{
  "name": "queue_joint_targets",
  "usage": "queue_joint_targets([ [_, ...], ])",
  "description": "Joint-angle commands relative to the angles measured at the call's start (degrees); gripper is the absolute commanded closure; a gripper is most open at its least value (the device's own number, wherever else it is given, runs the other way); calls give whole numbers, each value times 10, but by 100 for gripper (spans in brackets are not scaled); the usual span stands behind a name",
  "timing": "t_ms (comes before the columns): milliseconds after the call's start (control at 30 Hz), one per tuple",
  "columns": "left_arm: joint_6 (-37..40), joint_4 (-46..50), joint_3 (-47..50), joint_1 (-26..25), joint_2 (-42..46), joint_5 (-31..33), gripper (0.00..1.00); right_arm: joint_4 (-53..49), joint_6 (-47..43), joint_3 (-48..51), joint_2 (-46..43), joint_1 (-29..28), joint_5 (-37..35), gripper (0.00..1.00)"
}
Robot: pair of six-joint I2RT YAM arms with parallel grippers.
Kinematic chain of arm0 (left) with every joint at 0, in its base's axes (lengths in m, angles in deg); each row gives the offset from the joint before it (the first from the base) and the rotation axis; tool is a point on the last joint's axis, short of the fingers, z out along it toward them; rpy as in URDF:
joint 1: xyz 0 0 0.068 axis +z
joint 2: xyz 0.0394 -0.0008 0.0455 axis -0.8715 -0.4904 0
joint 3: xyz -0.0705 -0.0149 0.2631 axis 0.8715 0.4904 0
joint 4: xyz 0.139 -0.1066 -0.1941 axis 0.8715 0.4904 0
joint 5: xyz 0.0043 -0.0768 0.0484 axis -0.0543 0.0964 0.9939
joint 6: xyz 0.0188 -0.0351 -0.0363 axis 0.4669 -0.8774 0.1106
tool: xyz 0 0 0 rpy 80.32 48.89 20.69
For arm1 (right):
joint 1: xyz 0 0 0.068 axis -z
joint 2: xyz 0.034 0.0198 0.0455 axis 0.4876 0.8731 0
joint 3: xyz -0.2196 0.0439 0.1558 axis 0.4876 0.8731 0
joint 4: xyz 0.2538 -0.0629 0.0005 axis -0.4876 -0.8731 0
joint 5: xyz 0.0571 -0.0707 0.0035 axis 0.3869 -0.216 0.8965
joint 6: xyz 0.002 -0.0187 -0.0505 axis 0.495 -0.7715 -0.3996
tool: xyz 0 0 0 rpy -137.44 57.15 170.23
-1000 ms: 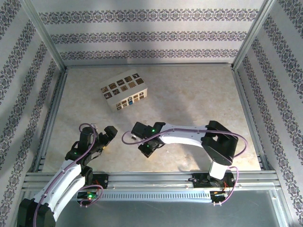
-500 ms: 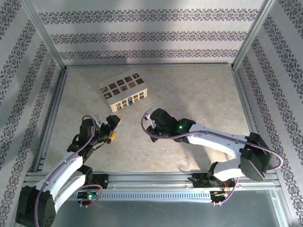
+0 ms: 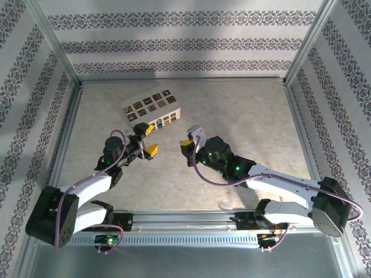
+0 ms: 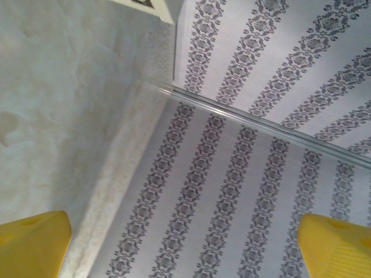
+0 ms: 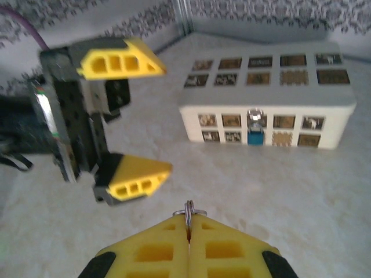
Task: Unlock a padlock with a key
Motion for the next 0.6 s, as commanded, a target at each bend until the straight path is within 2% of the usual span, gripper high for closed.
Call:
queue_joint_targets([
  [0,-69,-120,-29,-27,-22,26,0,93,-1,8,-3,3,1,100],
  [133,-95,-171,-42,-58,-60,64,0,135,4,7,16,3,4,100],
  [367,-132,-274,-60,-103,-138,100,6,166,3,-18,70,3,20,100],
  [567,-148,-343,-66,-131,-197,123,19,189,7,-25,102,3,16,100],
])
